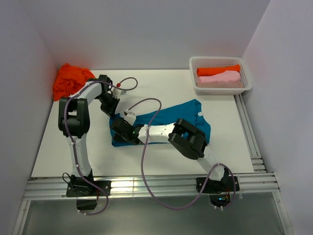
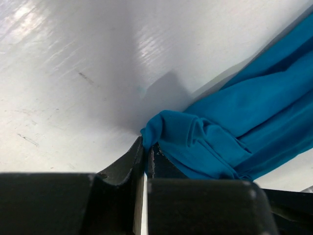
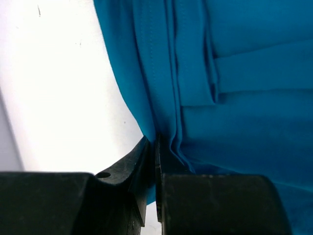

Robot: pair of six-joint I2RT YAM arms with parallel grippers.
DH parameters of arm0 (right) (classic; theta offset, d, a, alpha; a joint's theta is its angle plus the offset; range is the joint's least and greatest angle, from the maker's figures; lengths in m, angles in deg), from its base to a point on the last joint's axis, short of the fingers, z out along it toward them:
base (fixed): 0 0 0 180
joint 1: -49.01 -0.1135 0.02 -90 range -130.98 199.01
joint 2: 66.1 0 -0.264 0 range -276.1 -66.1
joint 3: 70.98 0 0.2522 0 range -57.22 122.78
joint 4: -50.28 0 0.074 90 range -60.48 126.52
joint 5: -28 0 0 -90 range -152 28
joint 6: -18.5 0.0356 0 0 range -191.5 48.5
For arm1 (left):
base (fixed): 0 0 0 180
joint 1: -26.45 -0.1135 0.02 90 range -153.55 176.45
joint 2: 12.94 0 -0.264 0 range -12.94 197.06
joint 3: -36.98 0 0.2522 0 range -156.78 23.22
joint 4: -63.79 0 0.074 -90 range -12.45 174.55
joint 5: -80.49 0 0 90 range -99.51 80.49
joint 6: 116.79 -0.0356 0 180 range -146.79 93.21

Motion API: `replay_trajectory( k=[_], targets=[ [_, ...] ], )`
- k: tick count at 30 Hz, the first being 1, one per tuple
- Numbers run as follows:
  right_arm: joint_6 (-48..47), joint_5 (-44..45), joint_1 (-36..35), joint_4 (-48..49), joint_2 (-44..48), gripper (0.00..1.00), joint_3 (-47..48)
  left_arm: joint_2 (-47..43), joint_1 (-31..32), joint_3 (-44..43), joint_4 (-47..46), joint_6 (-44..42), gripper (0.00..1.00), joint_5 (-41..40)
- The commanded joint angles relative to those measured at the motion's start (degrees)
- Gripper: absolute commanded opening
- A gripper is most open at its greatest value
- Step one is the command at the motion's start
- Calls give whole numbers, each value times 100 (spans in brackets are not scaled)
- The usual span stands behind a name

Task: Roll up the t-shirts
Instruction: Roll the tshirt

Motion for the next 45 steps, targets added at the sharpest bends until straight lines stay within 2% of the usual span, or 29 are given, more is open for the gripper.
replay_trajectory(
  k=[1,3,5,8,9,12,15,22,31,37,45],
  targets=[
    [506,-506,-77,807,485,11,-465,-336,121,-234,-439,-165,0,-521],
    [621,-576,-59,1159,520,11,-755,-336,252,-225,-457,-165,0,-696],
    [709,-568,-50,1248,564,16,-879,-371,366,-207,-474,-147,0,-768],
    [613,-296,-59,863,661,26,-800,-336,481,-216,-448,-156,0,-891],
    [569,-225,-59,757,739,34,-774,-327,499,-216,-448,-156,0,-917],
    [332,108,-85,283,872,43,-590,-336,543,-216,-439,-147,0,-970],
    [148,486,-156,-341,907,47,-203,-327,569,-225,-404,-147,0,-1005],
    [-345,1120,-191,-1562,302,50,1218,-362,648,-190,-378,-138,1,-1040],
    [-732,1533,-94,-2285,-832,52,2767,-380,710,-207,-307,-103,0,-1049],
    [-881,1928,-86,-2417,-991,53,2997,-380,736,-190,-299,-95,0,-1067],
    [-1084,1929,-59,-2382,-1167,54,3216,-389,763,-172,-299,-95,0,-1075]
  ],
)
